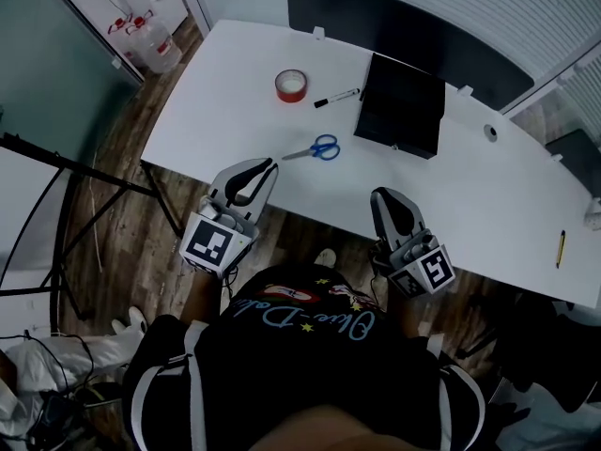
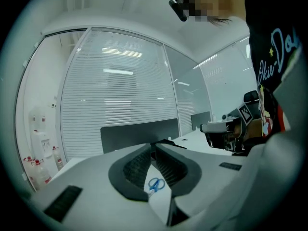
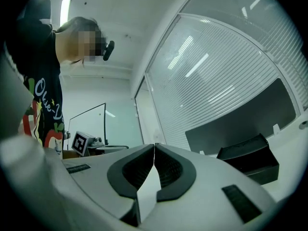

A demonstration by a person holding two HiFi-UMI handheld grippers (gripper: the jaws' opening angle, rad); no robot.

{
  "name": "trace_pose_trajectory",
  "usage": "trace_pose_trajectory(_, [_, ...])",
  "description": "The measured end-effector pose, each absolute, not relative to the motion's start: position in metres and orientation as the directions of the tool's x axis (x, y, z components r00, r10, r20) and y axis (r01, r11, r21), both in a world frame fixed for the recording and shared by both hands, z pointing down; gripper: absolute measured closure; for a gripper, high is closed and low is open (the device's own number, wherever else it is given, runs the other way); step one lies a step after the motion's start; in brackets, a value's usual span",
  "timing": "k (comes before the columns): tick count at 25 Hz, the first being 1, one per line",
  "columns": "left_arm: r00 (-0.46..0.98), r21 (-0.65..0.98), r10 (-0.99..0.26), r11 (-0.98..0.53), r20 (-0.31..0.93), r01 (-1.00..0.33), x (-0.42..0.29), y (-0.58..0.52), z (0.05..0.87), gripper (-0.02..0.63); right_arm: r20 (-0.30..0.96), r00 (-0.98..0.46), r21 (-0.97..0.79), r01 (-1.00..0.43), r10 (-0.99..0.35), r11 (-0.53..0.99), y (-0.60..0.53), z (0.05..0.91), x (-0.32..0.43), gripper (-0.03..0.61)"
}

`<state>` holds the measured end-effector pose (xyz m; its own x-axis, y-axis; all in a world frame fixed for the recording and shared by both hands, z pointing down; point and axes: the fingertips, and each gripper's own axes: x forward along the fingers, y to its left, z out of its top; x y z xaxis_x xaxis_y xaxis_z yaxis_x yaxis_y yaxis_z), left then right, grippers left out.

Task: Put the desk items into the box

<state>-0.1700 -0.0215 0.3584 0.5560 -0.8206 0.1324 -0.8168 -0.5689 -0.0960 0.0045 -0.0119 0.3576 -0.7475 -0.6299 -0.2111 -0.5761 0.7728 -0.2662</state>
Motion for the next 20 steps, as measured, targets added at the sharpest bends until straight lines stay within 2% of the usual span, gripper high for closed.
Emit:
trace_pose_trajectory(5, [0.500,-0.113,-0.854,-0.516,0.147,-0.849,-0.172,-0.027,0.359,0.586,-0.216,-0.772,-0.290,-0.533,-0.597,0.795,-0.025,0.363,0.008,0.566])
trace_pose_trajectory(10, [0.457,-0.081,-0.878,-0.471,0.144,-0.879,-0.167,-0.036,0.361,0.586,-0.216,-0.822,-0.233,-0.480,-0.526,0.846,-0.024,0.363,0.009,0.567])
trace_pose_trajectory(20, [0.426,-0.094,-0.894,-0.440,0.135,-0.893,-0.149,-0.048,0.354,0.572,-0.218,-0.824,-0.256,-0.469,-0.524,0.845,-0.046,0.371,0.037,0.568])
